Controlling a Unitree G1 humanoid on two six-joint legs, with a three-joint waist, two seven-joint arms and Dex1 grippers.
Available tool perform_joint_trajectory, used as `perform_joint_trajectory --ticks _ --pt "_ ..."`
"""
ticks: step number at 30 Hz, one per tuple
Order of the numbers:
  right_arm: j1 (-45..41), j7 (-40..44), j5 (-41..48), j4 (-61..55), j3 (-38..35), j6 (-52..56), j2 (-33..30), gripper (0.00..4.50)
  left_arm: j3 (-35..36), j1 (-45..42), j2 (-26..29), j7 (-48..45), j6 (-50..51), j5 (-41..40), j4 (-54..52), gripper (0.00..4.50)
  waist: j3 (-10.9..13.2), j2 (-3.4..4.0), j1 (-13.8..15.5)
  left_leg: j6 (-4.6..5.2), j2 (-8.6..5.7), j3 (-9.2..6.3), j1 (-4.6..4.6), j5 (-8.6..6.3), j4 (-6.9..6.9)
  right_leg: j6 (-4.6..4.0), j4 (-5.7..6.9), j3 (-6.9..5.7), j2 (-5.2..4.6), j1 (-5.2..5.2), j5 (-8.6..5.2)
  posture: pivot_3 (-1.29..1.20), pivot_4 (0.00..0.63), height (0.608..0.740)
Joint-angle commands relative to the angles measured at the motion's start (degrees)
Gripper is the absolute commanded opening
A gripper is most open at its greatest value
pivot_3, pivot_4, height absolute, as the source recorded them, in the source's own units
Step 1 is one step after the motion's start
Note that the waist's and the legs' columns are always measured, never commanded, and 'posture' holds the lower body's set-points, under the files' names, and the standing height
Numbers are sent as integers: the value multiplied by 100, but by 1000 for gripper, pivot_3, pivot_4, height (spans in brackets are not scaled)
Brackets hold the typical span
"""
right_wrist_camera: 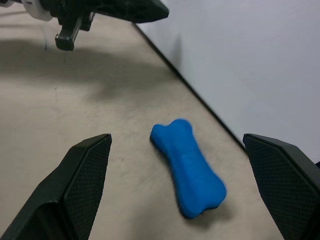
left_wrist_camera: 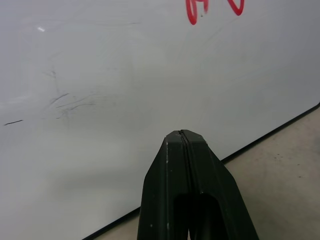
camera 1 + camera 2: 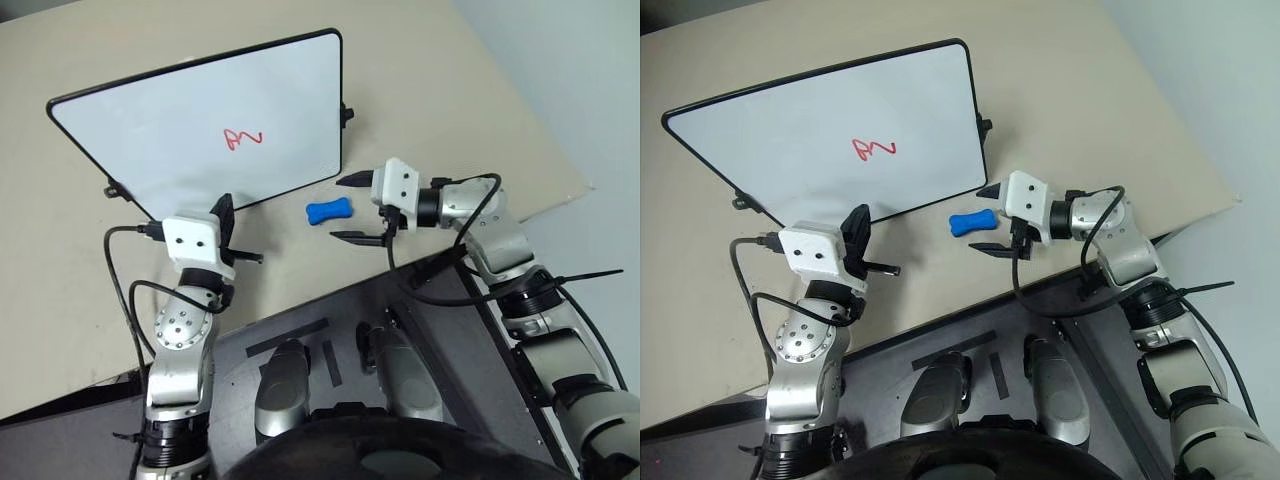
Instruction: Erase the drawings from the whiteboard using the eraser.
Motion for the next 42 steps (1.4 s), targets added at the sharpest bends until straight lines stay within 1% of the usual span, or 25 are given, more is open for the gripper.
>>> perform_joint_trajectory --ticks 1,13,23,29,30,32,40,41,42 --pt "-51 195 90 -2 3 11 11 4453 -77 20 -54 6 -110 40 -265 0 0 0 0 0 0 0 0 0 0 0 0 0 0 0 0 0 150 740" --pt "-631 234 -118 1357 65 -337 575 4453 -64 49 -124 49 -112 73 -254 0 0 0 0 0 1 -1 4 0 -1 -3 4 1 0 -1 2 0 150 740" --pt "-697 249 -241 1624 81 -534 699 4453 -68 -32 -185 66 -142 103 -152 0 0 0 14 0 3 -1 2 0 -2 -2 2 0 0 -2 1 0 150 740" --pt "-888 38 -508 2180 89 -701 853 4453 -98 -137 -199 46 -163 111 -62 0 0 0 14 0 4 -1 3 0 -1 -9 5 0 0 -2 6 0 150 740" --pt "-909 34 -527 2248 80 -733 867 4293 -105 -158 -202 47 -166 116 -43 0 0 0 14 0 5 -2 4 0 -1 -10 5 0 0 -2 7 0 150 740" --pt "-931 0 -549 2329 50 -744 896 3829 -112 -186 -206 45 -178 117 -12 0 0 0 14 0 6 -2 3 0 -2 -10 5 0 0 -2 7 0 150 740" --pt "-898 -53 -611 2335 4 -872 869 998 -144 -343 -222 36 -265 121 183 0 0 0 13 0 5 -1 3 0 -1 -10 5 0 0 -2 7 0 150 740" --pt "-884 -61 -617 2296 -2 -891 854 729 -149 -369 -224 37 -274 123 211 0 0 0 13 0 5 -1 3 0 -1 -12 6 0 0 -2 8 0 150 740" --pt "-862 -68 -623 2228 -7 -918 835 562 -153 -395 -225 36 -282 124 236 0 0 0 14 0 5 -1 4 0 -1 -13 6 0 0 -2 9 0 150 740"
